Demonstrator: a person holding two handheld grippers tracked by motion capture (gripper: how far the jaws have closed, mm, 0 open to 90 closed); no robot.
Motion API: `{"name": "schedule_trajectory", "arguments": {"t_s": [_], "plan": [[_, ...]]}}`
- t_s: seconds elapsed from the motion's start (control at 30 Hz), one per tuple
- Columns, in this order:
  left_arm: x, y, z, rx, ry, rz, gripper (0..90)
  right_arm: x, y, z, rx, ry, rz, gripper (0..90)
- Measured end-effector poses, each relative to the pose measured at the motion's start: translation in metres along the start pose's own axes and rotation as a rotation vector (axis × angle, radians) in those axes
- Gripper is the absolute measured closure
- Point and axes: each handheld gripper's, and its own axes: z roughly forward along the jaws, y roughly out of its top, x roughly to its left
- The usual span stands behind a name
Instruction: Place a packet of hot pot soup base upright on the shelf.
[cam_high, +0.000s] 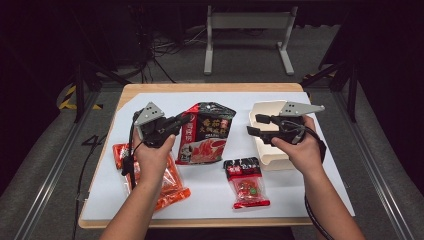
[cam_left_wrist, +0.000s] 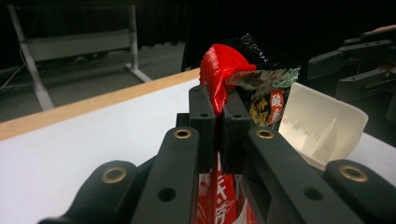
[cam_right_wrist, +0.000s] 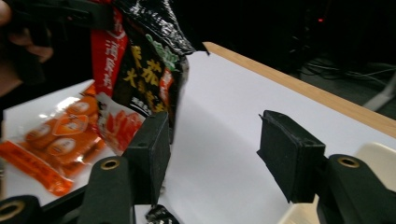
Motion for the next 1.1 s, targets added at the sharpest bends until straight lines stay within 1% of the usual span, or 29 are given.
{"name": "schedule_trajectory", "arguments": {"t_s": [0.07, 0.23, 0.3, 0.37, 0.47, 0.67, 0.8, 0.97, 1.1], "plan": [[-0.002, 0.001, -0.001, -0.015, -0.009, -0.004, 86.4, -0.001, 0.003, 0.002, -0.013, 0.043, 0.018, 42.8], [-0.005, 0.003, -0.002, -0.036, -0.02, -0.001, 86.4, 0.0, 0.013, 0.008, 0.002, 0.083, 0.011, 41.2], [-0.006, 0.003, -0.002, -0.039, -0.022, -0.003, 86.4, 0.001, 0.02, 0.012, 0.005, 0.107, 0.012, 39.5], [-0.009, 0.004, -0.001, -0.039, -0.027, 0.003, 86.4, 0.002, 0.025, 0.015, 0.011, 0.128, 0.011, 39.4], [-0.01, 0.004, 0.0, -0.04, -0.033, 0.005, 86.4, 0.003, 0.029, 0.018, 0.023, 0.133, 0.002, 39.2], [-0.014, 0.005, 0.003, -0.037, -0.043, 0.003, 86.4, 0.006, 0.043, 0.028, 0.077, 0.15, -0.029, 38.9], [-0.017, 0.005, 0.005, -0.037, -0.045, 0.011, 86.4, 0.007, 0.049, 0.035, 0.114, 0.162, -0.052, 38.8], [-0.021, 0.007, 0.007, -0.028, -0.048, 0.024, 86.5, 0.011, 0.053, 0.044, 0.162, 0.176, -0.086, 39.5], [-0.023, 0.009, 0.009, -0.031, -0.047, 0.031, 86.4, 0.01, 0.055, 0.052, 0.206, 0.179, -0.089, 42.5]]}}
